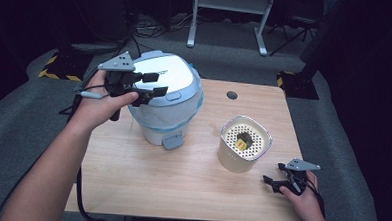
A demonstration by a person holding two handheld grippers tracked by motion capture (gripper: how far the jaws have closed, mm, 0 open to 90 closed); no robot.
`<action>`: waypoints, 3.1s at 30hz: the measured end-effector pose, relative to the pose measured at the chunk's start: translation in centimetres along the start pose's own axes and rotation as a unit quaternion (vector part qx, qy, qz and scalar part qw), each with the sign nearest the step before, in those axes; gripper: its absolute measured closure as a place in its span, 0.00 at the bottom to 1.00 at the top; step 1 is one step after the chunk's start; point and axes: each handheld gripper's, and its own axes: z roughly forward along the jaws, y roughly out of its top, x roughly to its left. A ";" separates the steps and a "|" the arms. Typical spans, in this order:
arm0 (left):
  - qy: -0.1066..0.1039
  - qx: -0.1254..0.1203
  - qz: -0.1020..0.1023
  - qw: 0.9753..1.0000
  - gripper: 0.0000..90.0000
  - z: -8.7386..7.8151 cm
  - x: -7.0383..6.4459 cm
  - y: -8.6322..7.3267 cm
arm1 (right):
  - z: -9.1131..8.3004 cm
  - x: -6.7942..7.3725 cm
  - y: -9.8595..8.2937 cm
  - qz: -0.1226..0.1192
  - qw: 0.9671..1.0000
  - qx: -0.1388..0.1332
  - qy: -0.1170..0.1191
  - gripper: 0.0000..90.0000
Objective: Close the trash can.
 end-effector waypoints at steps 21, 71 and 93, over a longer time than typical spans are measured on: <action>0.025 0.019 -0.003 1.000 0.48 -3.4 -2.2 -7.4 | 0.8 -0.2 0.8 -0.006 1.000 0.001 0.006 0.14; 0.039 0.134 -0.078 0.987 0.39 3.4 -3.1 -23.9 | 0.8 0.0 0.7 -0.006 1.000 -0.001 0.005 0.15; 0.120 0.216 -0.063 0.967 0.16 4.6 -2.9 -25.2 | 0.8 0.0 0.7 -0.007 1.000 -0.002 0.004 0.16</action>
